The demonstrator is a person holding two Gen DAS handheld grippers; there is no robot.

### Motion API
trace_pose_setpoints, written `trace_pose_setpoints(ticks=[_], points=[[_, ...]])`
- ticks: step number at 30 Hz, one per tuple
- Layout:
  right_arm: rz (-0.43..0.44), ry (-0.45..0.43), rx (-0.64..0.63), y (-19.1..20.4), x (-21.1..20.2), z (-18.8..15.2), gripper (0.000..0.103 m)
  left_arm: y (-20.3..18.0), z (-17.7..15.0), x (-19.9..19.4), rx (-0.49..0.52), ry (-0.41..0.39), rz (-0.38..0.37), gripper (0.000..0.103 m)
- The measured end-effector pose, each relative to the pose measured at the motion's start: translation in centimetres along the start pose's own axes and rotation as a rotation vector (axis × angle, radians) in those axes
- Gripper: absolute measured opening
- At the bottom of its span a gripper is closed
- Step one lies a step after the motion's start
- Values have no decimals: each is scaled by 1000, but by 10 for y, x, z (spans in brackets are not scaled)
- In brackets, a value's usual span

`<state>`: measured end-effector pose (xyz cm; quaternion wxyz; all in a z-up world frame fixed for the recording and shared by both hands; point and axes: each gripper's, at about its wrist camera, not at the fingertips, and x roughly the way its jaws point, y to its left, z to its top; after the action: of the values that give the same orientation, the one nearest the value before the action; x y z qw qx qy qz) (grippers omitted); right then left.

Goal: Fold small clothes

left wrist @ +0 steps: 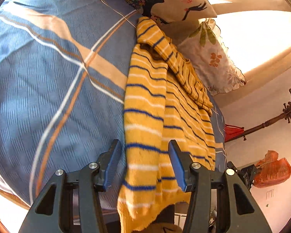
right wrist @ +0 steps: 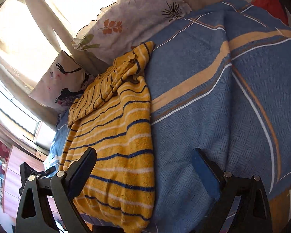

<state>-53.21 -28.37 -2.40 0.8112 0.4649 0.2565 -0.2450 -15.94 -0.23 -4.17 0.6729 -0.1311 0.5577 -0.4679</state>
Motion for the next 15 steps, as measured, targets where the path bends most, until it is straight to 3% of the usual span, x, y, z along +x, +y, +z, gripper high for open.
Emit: trace_pose_setpoints(ticks=[8, 15], points=[[297, 124, 27, 4, 6, -27, 100, -7, -37, -8, 48, -7, -47, 58], [354, 207, 34, 1, 14, -58, 101, -6, -58, 5, 80, 59, -42, 58]])
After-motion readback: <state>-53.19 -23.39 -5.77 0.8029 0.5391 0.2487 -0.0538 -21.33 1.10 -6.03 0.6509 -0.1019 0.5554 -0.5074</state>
